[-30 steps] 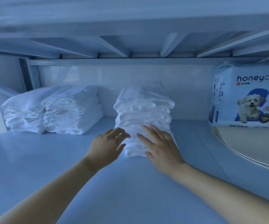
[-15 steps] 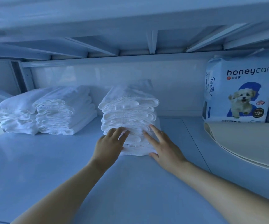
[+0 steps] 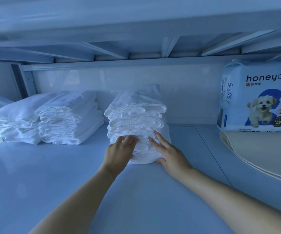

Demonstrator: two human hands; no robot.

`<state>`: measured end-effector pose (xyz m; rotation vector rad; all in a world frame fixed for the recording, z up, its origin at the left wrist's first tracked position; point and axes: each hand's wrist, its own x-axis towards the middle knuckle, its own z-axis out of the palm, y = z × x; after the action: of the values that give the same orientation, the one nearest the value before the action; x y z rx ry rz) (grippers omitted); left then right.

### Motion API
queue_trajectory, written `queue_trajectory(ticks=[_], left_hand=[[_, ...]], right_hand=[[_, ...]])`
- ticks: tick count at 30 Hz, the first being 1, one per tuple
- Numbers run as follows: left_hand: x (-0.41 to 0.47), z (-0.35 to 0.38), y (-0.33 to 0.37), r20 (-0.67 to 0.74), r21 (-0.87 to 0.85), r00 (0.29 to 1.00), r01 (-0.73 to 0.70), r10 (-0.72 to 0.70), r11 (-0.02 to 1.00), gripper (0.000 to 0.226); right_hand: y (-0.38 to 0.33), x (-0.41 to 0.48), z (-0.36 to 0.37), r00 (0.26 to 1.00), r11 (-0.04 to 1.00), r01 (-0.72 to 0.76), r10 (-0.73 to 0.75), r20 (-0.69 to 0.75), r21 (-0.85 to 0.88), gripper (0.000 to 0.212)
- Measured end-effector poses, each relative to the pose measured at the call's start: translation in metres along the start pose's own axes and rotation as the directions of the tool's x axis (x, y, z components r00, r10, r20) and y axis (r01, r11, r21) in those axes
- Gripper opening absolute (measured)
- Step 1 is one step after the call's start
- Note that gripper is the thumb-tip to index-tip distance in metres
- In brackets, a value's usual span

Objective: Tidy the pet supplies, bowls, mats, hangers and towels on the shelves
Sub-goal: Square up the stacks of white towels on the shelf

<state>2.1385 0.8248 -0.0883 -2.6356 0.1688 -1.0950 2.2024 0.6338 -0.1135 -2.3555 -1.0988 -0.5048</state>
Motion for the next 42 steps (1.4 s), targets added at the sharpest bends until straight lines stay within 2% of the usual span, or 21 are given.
queue_trajectory(ticks=[17,25,30,36,42], left_hand=[[-0.006,0.029,-0.097,0.013,-0.030,1.000,0.018,-0.018,0.999,0.054],[-0.001,0.044,-0.138,0.076,-0.014,0.997,0.008,-0.007,1.000,0.056],[0.003,0.051,-0.154,0.119,-0.016,0.992,0.045,-0.042,0.999,0.056],[0.006,0.064,-0.168,0.094,-0.035,0.995,0.035,-0.032,0.999,0.059],[0.008,0.068,-0.172,0.080,-0.067,0.996,0.052,-0.047,0.996,0.056]], right_hand=[[-0.038,0.078,0.055,0.999,1.000,0.030,-0.030,0.043,0.011,0.078],[-0.048,0.115,0.078,0.998,1.000,-0.001,0.001,0.063,0.004,0.080],[-0.049,0.134,0.091,0.999,0.999,-0.018,0.017,0.048,0.027,0.080],[-0.050,0.144,0.107,1.000,1.000,-0.026,0.026,-0.017,-0.017,0.076],[-0.057,0.140,0.107,0.996,0.995,-0.079,0.082,0.045,-0.064,0.080]])
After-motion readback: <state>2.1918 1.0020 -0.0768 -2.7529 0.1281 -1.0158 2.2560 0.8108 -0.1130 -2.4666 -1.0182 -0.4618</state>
